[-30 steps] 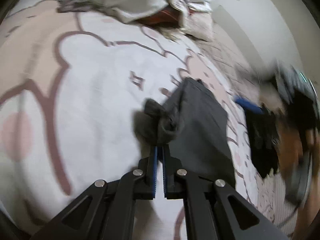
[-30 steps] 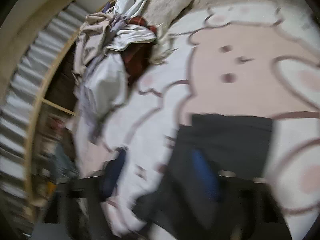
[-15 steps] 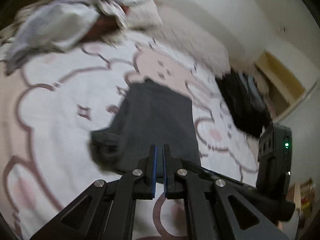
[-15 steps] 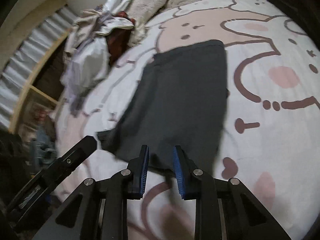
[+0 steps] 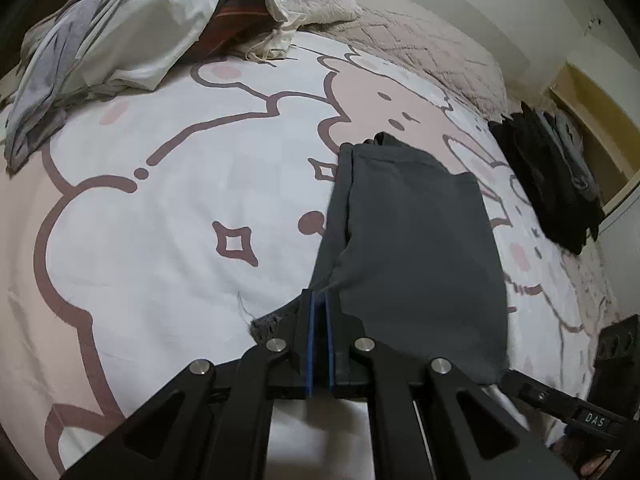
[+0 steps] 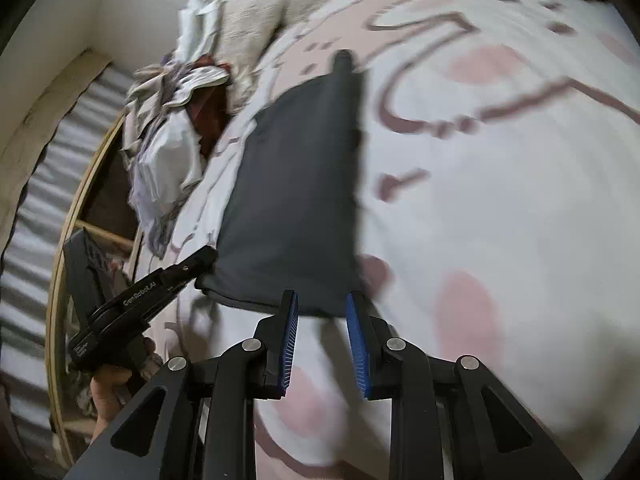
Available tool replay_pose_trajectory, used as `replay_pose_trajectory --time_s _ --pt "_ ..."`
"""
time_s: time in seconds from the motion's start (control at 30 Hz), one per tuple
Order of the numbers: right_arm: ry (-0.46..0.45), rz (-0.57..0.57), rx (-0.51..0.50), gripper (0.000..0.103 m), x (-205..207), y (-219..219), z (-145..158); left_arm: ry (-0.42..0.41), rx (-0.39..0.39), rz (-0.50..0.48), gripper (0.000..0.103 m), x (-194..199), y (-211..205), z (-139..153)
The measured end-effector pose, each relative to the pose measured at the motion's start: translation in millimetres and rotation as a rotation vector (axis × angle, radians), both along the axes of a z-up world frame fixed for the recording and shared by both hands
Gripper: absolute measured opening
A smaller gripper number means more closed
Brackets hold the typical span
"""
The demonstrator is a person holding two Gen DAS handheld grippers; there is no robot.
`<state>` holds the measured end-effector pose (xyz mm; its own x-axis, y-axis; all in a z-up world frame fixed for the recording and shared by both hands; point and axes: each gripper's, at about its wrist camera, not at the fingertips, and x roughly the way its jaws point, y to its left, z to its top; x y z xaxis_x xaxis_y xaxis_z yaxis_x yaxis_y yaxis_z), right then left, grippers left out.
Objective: Fold clothes
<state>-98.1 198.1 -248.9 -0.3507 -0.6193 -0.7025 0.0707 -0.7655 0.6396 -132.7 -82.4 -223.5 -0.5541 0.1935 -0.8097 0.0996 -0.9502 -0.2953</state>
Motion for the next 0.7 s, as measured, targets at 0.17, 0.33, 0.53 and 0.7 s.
replay_pose_trajectory --time_s 0.17,0.33,0.53,0.7 --pt "0.132 0.038 0.339 0.026 32 -15 32 0.004 0.001 0.008 0.005 -4 -3 -3" --pt "0.543 0.296 1.072 0.074 90 -86 36 0.012 0.044 0.029 0.006 -1 -9 -4" --pt "0.784 0.524 1.484 0.074 107 -129 -11 -0.011 0.11 0.065 0.006 11 -18 -1" --pt "0.945 0.62 1.595 0.074 99 -153 -25 -0.009 0.097 0.06 0.009 20 -17 5"
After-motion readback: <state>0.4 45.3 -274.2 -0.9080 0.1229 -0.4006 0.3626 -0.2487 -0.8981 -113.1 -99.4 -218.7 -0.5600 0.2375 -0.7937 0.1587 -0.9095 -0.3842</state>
